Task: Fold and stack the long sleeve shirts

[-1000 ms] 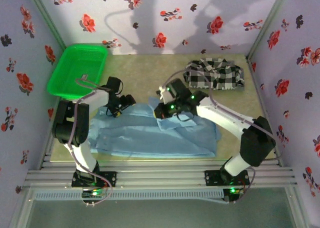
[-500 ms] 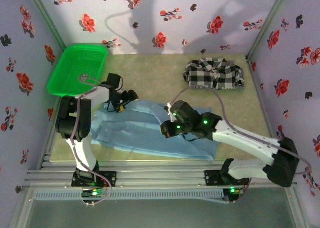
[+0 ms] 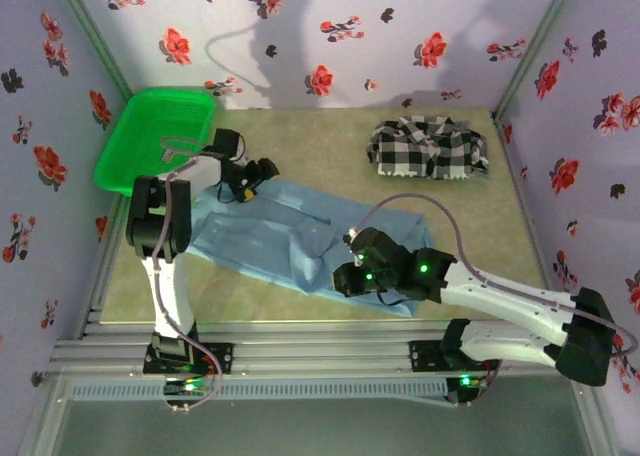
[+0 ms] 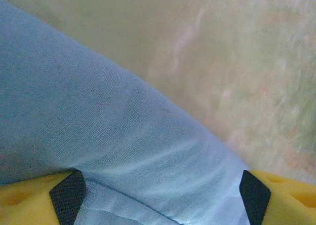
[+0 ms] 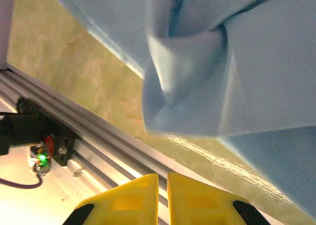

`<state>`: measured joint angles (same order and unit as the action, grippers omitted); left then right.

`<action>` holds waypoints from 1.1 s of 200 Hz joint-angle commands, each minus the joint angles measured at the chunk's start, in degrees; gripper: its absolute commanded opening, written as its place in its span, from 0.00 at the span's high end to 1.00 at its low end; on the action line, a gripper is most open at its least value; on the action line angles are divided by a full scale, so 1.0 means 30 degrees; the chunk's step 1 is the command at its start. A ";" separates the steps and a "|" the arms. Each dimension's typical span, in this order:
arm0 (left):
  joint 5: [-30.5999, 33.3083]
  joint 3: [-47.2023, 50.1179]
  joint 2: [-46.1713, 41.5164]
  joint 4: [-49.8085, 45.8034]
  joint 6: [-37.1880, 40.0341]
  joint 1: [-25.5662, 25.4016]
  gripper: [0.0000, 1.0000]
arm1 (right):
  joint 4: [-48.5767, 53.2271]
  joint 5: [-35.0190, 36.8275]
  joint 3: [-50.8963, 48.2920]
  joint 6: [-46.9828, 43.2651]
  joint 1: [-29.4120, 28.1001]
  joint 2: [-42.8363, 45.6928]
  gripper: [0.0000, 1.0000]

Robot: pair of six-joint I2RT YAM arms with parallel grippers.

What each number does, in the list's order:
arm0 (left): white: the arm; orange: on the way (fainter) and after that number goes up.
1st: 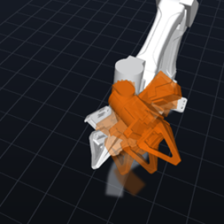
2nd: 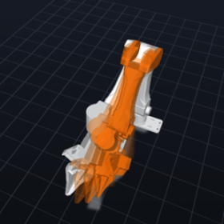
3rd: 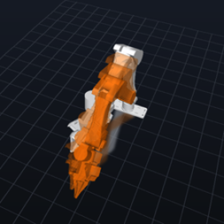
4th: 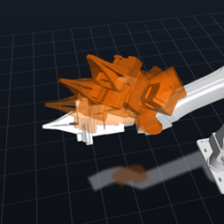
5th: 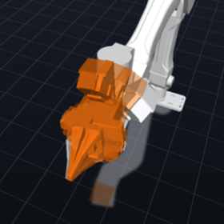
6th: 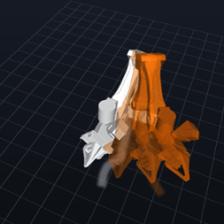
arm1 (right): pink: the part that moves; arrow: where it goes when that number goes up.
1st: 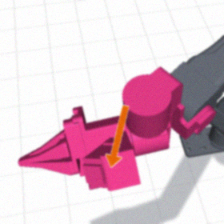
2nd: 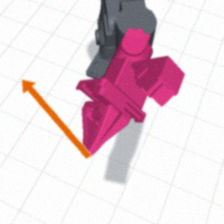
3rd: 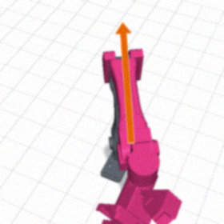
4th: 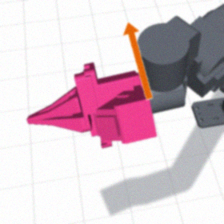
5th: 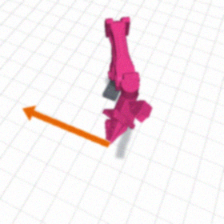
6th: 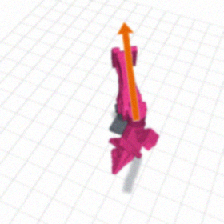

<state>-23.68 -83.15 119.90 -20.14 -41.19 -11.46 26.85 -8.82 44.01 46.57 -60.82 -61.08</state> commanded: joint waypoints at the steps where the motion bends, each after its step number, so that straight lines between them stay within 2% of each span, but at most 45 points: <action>1: 0.1185 -0.0638 0.2289 -0.0988 0.0619 0.0309 0.14 | -0.0967 -0.1117 -0.0518 0.0705 -0.0496 -0.0262 0.87; 18: 0.1043 -0.1684 0.2901 -0.0998 0.0662 0.0308 0.14 | -0.0912 -0.0983 -0.0943 0.0795 -0.0682 -0.0672 0.89; 27: 0.0841 -0.2095 0.3089 -0.0871 0.0692 0.0321 0.14 | -0.0568 -0.0138 -0.0876 0.0652 -0.0692 -0.0688 0.88; 30: 0.0710 -0.2229 0.3121 -0.0797 0.0715 0.0308 0.14 | -0.0106 0.0519 -0.0714 0.0537 -0.0677 -0.0699 0.86; 40: 0.0145 -0.2549 0.3113 -0.0454 0.0689 0.0321 0.14 | 0.2603 0.4161 0.0520 0.0594 -0.0535 -0.0639 0.66; 45: -0.0131 -0.2623 0.3009 -0.0289 0.0597 0.0328 0.14 | 0.3445 0.5221 0.0913 0.0577 -0.0340 -0.0596 0.60; 55: -0.0688 -0.2538 0.2530 0.0219 0.0310 0.0310 0.13 | 0.4538 0.6607 0.1619 0.0446 0.0922 -0.0411 0.39; 63: -0.0951 -0.2285 0.1885 0.0658 0.0003 0.0286 0.13 | 0.4621 0.6638 0.1942 0.0419 0.2193 -0.0327 0.35; 75: -0.1129 -0.1877 0.0618 0.1065 -0.0288 0.0229 0.12 | 0.4628 0.6416 0.2344 0.0448 0.4154 -0.0336 0.34; 95: -0.0940 -0.1362 -0.1970 0.0539 -0.0249 0.0159 0.08 | 0.4131 0.5541 0.3314 -0.0166 0.6596 -0.1044 0.35; 111: -0.0520 -0.0846 -0.4022 -0.0483 0.0106 0.0143 0.05 | 0.3516 0.3410 0.3962 -0.0732 0.8222 -0.2714 0.39; 138: 0.0413 -0.0071 -0.6861 -0.3061 0.1895 -0.0437 0.06 | 0.3179 0.1001 0.4961 -0.1019 0.9854 -0.6603 0.66; 176: 0.2226 0.0077 -0.8016 -0.8393 0.6087 -0.4039 0.11 | 0.1888 0.0156 0.5501 -0.0718 1.0048 -0.9561 0.73; 206: 0.4160 -0.0151 -0.6917 -1.0683 0.7529 -0.6780 0.22 | 0.1421 0.0589 0.4888 -0.0022 1.0343 -1.0583 0.74; 220: 0.4804 -0.0660 -0.6100 -1.1842 0.7916 -0.7922 0.24 | 0.1166 0.0583 0.4445 0.0172 1.0529 -1.0824 0.75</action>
<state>-15.42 -84.27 97.73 -44.56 -23.66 -31.31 32.29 -6.70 58.52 45.25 -30.48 -92.33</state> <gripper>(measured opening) 0.774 0.257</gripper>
